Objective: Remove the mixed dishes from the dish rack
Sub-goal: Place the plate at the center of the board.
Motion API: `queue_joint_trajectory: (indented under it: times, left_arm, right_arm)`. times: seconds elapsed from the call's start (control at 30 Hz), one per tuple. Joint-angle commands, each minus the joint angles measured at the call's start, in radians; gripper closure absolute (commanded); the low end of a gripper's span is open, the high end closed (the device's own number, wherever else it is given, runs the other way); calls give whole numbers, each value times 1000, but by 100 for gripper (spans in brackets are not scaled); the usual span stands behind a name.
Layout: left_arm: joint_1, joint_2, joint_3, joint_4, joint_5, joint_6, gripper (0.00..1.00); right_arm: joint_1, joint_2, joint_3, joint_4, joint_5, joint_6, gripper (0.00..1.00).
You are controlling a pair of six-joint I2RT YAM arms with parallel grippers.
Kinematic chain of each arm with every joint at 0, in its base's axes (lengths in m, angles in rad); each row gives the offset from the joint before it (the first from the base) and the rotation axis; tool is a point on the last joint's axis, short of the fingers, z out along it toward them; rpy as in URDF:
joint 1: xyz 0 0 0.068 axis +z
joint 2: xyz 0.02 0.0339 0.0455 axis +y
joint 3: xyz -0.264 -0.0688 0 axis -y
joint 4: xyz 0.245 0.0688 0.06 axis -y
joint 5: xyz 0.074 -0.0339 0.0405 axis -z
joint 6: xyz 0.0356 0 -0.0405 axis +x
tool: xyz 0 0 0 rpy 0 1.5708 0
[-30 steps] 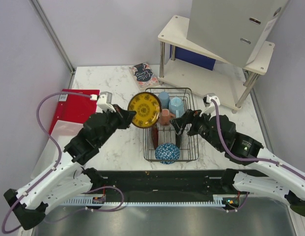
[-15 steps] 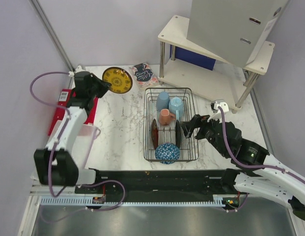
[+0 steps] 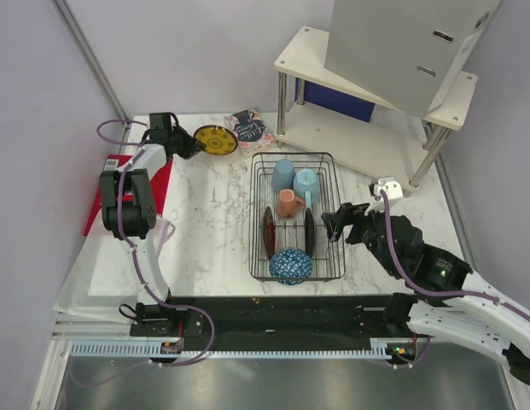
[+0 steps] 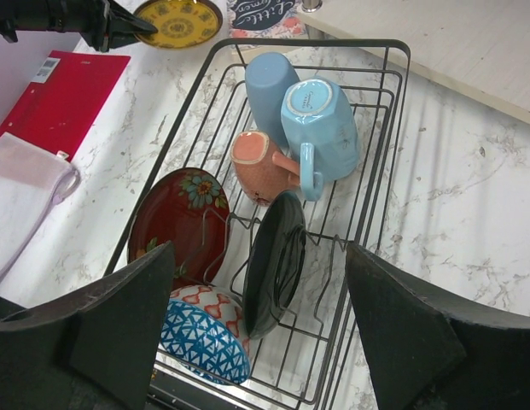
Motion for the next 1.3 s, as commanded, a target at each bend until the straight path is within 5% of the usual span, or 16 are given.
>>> queue_joint_trajectory:
  times: [0.0,0.47,0.83,1.07,1.27]
  left_arm:
    - [-2,-8,109,164,69,-55,98]
    - [41,216,360,-156,-66,-12,98]
    - [44,276,376,-209,-109,-16,98]
    - [53,260,376,-278,-123,23,51]
    - [69,245,385,-382,-141,52,35]
  right_arm:
    - [3,17,-8,11,29,-8,12]
    - [2,134,2,52,12,-24,12]
    - [2,126,2,41,20,-25,13]
    - [2,116,-1,35,17,-14,12]
    - [2,94,-10,35,12,-5,12]
